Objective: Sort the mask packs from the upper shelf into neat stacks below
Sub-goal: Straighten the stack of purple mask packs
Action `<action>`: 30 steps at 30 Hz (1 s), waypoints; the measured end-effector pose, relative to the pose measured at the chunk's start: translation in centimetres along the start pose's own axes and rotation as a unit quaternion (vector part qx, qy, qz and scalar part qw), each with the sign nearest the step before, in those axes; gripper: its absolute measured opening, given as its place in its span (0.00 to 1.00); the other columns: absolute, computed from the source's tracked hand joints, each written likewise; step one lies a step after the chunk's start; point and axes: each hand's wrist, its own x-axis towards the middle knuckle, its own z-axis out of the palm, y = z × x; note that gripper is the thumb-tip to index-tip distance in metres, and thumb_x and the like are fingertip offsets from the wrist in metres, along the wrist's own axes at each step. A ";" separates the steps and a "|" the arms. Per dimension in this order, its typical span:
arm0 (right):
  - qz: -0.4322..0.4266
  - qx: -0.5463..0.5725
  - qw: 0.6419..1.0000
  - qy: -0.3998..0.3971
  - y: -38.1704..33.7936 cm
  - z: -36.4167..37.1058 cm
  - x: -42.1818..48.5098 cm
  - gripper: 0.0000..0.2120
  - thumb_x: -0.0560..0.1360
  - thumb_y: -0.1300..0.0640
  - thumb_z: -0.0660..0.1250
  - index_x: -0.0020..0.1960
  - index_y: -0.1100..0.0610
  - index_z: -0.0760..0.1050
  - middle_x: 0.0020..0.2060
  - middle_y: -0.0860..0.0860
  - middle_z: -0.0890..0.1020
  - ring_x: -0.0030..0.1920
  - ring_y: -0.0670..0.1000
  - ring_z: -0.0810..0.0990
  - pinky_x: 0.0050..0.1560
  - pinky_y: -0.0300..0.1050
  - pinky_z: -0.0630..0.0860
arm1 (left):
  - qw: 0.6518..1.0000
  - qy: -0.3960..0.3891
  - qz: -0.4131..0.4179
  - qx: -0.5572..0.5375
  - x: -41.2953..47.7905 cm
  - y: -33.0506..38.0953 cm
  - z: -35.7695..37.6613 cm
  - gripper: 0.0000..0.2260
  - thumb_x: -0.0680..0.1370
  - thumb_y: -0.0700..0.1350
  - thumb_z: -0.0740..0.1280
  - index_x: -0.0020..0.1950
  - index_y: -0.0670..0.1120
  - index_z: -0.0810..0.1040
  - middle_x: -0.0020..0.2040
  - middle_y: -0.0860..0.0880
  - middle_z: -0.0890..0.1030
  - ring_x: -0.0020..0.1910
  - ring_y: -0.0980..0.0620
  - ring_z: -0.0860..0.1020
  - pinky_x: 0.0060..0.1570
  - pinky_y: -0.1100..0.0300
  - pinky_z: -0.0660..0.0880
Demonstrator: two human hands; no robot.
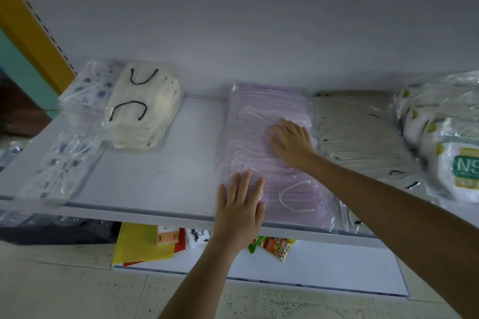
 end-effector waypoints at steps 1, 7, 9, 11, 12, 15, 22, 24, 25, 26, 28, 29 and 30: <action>0.013 0.009 1.000 0.013 0.3 -0.4 0.3 0.21 0.81 0.54 0.51 0.73 0.55 0.60 0.74 0.53 0.59 0.73 0.54 0.56 0.72 0.50 0.50 | 1.000 0.001 0.001 0.001 0.0 0.0 0.0 0.23 0.82 0.55 0.38 0.71 0.50 0.63 0.68 0.42 0.73 0.66 0.40 0.72 0.57 0.41 0.72; 0.072 -0.002 0.996 0.047 1.2 -2.2 2.0 0.21 0.77 0.63 0.56 0.69 0.57 0.65 0.65 0.56 0.71 0.65 0.57 0.68 0.65 0.50 0.61 | 1.000 0.005 0.000 0.006 0.0 0.0 0.1 0.23 0.82 0.55 0.39 0.71 0.50 0.63 0.69 0.42 0.72 0.67 0.40 0.72 0.58 0.40 0.71; 0.064 -0.001 0.996 0.054 1.2 -2.3 2.3 0.19 0.77 0.64 0.56 0.67 0.57 0.69 0.62 0.55 0.75 0.63 0.56 0.70 0.65 0.48 0.60 | 1.000 0.005 0.000 0.006 0.0 -0.1 0.2 0.23 0.82 0.55 0.39 0.71 0.50 0.63 0.69 0.42 0.72 0.67 0.40 0.71 0.58 0.39 0.70; 0.062 0.002 0.996 0.065 1.2 -2.4 2.7 0.17 0.77 0.64 0.56 0.63 0.55 0.73 0.60 0.53 0.78 0.63 0.55 0.71 0.64 0.46 0.59 | 1.000 0.002 -0.003 0.007 0.0 0.0 0.3 0.23 0.82 0.55 0.39 0.71 0.50 0.63 0.69 0.42 0.72 0.67 0.40 0.71 0.59 0.39 0.70; 0.065 0.008 0.995 0.073 1.2 -2.5 3.0 0.17 0.77 0.65 0.57 0.62 0.55 0.75 0.59 0.53 0.78 0.63 0.55 0.71 0.64 0.46 0.59 | 1.000 0.001 -0.003 0.007 0.0 0.0 0.3 0.23 0.82 0.55 0.39 0.71 0.50 0.63 0.69 0.43 0.72 0.67 0.40 0.71 0.59 0.40 0.69; 0.069 0.025 0.994 0.084 1.0 -3.0 3.5 0.18 0.75 0.66 0.59 0.62 0.54 0.74 0.59 0.53 0.78 0.63 0.55 0.69 0.63 0.46 0.59 | 1.000 -0.005 -0.008 0.006 0.0 -0.1 0.2 0.23 0.82 0.55 0.39 0.71 0.50 0.63 0.69 0.43 0.72 0.67 0.40 0.71 0.59 0.41 0.69; 0.062 -0.022 0.995 0.069 0.2 -3.0 2.9 0.27 0.74 0.64 0.62 0.71 0.56 0.61 0.68 0.58 0.63 0.69 0.59 0.59 0.69 0.49 0.54 | 1.000 -0.004 -0.017 0.003 0.0 0.0 0.0 0.23 0.82 0.55 0.39 0.71 0.50 0.64 0.69 0.43 0.72 0.67 0.40 0.72 0.58 0.41 0.70; 0.012 -0.031 0.997 0.075 -0.1 -2.5 1.9 0.25 0.76 0.60 0.61 0.72 0.54 0.62 0.70 0.57 0.60 0.70 0.59 0.57 0.70 0.48 0.51 | 1.000 0.001 -0.019 0.000 0.0 0.1 -0.1 0.23 0.82 0.54 0.39 0.70 0.50 0.64 0.68 0.43 0.73 0.66 0.41 0.72 0.58 0.42 0.70; -0.021 -0.038 0.997 0.058 -0.3 -2.1 1.3 0.22 0.77 0.57 0.60 0.71 0.52 0.64 0.71 0.56 0.60 0.70 0.58 0.57 0.70 0.47 0.49 | 1.000 0.001 -0.021 -0.001 -0.1 0.1 -0.1 0.23 0.82 0.54 0.39 0.70 0.51 0.65 0.68 0.43 0.73 0.66 0.41 0.72 0.58 0.42 0.70; -0.047 -0.043 0.998 0.030 -0.5 -1.8 0.7 0.20 0.79 0.53 0.58 0.71 0.51 0.66 0.71 0.55 0.59 0.71 0.58 0.56 0.71 0.47 0.48 | 1.000 0.005 -0.022 -0.001 -0.2 0.1 -0.2 0.22 0.82 0.54 0.41 0.69 0.51 0.65 0.68 0.43 0.73 0.66 0.41 0.72 0.58 0.42 0.71; -0.051 -0.040 0.998 -0.010 -1.0 -1.1 -0.5 0.21 0.80 0.48 0.55 0.71 0.50 0.64 0.72 0.55 0.57 0.72 0.57 0.54 0.72 0.47 0.46 | 1.000 0.011 -0.020 -0.001 0.0 0.3 -0.6 0.19 0.79 0.53 0.49 0.68 0.52 0.67 0.67 0.44 0.74 0.65 0.41 0.73 0.57 0.42 0.71; -0.042 -0.037 0.998 -0.012 -1.1 -0.8 -1.1 0.21 0.80 0.47 0.54 0.72 0.51 0.62 0.72 0.55 0.56 0.72 0.57 0.54 0.72 0.48 0.46 | 1.000 0.010 -0.018 -0.003 0.1 0.4 -0.8 0.20 0.76 0.53 0.52 0.67 0.52 0.68 0.67 0.44 0.74 0.65 0.41 0.74 0.57 0.42 0.70; -0.038 -0.038 0.998 -0.014 -1.3 -0.4 -1.6 0.22 0.80 0.47 0.53 0.73 0.51 0.61 0.73 0.55 0.56 0.72 0.57 0.53 0.72 0.48 0.45 | 1.000 0.012 -0.017 -0.006 0.1 0.4 -0.9 0.21 0.74 0.53 0.53 0.67 0.52 0.68 0.67 0.45 0.75 0.65 0.42 0.74 0.58 0.41 0.69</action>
